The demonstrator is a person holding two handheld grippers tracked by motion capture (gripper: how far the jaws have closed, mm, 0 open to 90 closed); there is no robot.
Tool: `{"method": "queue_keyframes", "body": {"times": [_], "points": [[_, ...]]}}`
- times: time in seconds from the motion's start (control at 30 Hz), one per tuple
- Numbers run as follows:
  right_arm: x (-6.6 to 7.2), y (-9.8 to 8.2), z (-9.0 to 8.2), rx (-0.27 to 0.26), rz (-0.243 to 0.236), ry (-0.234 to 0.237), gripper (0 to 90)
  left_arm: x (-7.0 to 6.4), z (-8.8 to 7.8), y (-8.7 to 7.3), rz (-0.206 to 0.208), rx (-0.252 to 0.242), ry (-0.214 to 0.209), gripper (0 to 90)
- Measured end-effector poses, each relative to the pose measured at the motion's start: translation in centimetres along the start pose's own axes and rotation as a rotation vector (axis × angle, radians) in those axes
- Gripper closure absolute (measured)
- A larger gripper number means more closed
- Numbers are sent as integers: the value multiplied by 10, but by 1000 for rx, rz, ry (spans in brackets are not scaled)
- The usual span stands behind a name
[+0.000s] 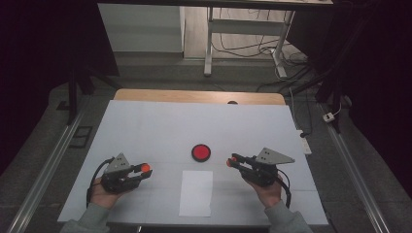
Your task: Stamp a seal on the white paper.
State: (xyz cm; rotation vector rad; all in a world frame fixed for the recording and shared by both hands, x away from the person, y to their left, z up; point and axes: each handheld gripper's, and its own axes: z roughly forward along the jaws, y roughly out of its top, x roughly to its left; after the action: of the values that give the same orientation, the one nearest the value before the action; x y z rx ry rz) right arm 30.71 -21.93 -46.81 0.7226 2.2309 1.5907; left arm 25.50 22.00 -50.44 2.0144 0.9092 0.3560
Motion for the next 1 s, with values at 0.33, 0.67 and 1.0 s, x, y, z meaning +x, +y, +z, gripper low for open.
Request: {"method": "queue_keyframes", "body": {"times": [0.33,0.67,1.0], "points": [[0,2,0,-6,-5,-3,724,-9,7,15,46,-4,-19,645],[0,4,0,-12,-4,0,724,-18,13,24,75,-7,-37,645],[0,5,-1,-18,-2,-8,724,-24,26,43,121,-1,-66,645]]}}
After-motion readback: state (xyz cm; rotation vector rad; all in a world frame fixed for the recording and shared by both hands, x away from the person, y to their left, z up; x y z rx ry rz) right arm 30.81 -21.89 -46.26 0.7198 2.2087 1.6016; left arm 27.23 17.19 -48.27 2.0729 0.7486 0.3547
